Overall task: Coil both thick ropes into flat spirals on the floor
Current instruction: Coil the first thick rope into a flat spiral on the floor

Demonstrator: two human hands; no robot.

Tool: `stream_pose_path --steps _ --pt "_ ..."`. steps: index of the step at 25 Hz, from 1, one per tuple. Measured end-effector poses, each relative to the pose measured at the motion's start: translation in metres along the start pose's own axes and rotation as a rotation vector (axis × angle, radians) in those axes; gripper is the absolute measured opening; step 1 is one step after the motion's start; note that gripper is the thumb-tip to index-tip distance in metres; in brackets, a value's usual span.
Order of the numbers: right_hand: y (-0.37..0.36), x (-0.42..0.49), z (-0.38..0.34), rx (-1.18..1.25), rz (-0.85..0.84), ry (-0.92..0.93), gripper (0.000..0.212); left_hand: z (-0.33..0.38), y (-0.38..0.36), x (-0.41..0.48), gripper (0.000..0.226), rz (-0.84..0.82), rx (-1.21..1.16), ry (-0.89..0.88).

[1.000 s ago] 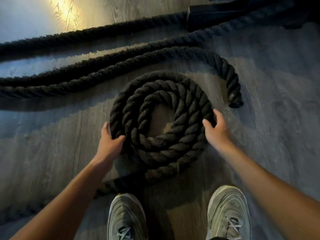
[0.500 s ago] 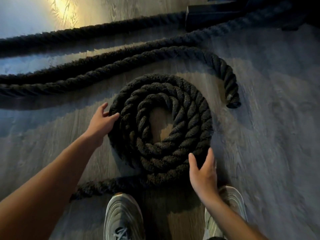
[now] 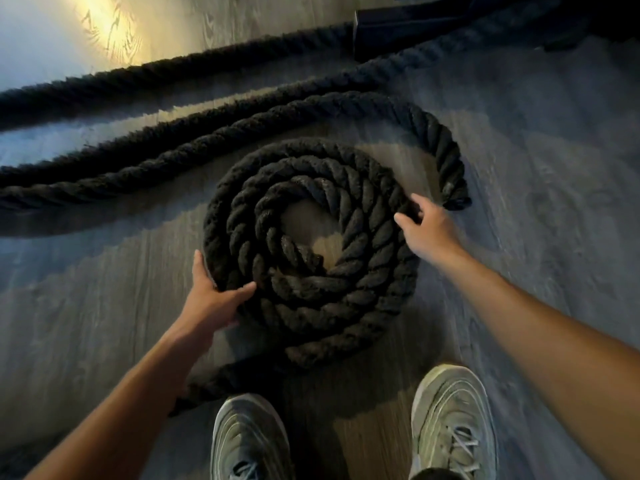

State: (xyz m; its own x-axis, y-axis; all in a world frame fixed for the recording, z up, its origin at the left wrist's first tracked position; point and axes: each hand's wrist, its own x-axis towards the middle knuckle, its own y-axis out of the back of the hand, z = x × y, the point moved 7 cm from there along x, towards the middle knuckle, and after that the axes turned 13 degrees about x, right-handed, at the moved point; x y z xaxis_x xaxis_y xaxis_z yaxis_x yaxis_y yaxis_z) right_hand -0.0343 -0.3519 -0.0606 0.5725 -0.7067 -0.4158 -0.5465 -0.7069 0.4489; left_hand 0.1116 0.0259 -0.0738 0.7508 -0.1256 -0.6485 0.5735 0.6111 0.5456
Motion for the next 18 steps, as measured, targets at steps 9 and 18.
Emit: stream_pose_path --steps 9,18 --pt "-0.024 -0.127 0.048 0.179 0.142 -0.158 0.074 0.021 0.035 0.031 0.094 0.163 -0.024 -0.091" --pt "-0.019 -0.081 0.033 -0.065 -0.042 -0.032 0.074 0.034 0.03 0.041 0.075 0.227 -0.125 -0.151"
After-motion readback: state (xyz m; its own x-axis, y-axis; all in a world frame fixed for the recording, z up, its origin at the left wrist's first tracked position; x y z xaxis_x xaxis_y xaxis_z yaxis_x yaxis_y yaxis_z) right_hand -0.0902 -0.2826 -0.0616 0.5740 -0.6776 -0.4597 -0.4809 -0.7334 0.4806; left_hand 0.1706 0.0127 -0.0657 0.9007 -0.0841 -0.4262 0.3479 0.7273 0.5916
